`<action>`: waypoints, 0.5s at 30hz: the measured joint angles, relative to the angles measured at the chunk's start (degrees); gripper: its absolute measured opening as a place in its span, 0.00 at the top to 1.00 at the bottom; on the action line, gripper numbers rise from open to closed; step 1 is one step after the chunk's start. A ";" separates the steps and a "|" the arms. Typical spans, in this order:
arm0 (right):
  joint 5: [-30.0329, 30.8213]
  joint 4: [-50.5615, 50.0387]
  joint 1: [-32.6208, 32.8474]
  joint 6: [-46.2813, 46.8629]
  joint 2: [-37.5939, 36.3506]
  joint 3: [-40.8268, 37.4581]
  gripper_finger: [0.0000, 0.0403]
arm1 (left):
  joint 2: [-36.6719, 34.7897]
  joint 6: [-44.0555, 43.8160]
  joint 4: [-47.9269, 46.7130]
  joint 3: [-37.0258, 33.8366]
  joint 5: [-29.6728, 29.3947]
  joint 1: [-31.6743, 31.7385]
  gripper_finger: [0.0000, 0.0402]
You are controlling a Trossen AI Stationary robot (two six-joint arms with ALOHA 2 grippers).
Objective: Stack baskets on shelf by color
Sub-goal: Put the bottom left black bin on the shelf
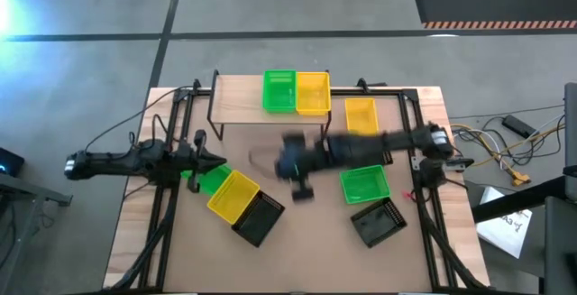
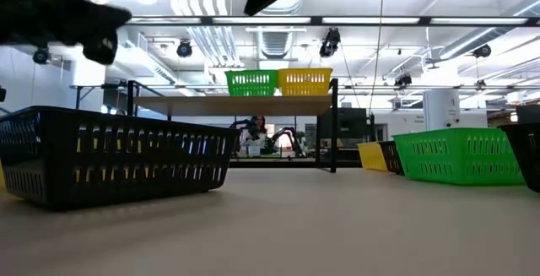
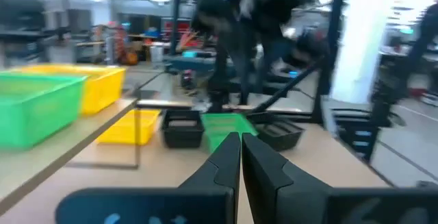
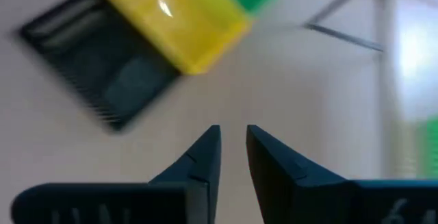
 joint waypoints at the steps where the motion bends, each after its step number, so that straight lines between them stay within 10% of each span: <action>1: 1.77 2.57 2.74 1.77 -0.66 -3.22 0.87 | 1.31 0.64 -0.44 1.07 -0.32 -1.38 1.00; 15: 22.62 43.53 28.65 27.93 0.22 -34.43 0.96 | 41.54 2.35 -32.31 33.88 -14.11 -24.45 1.00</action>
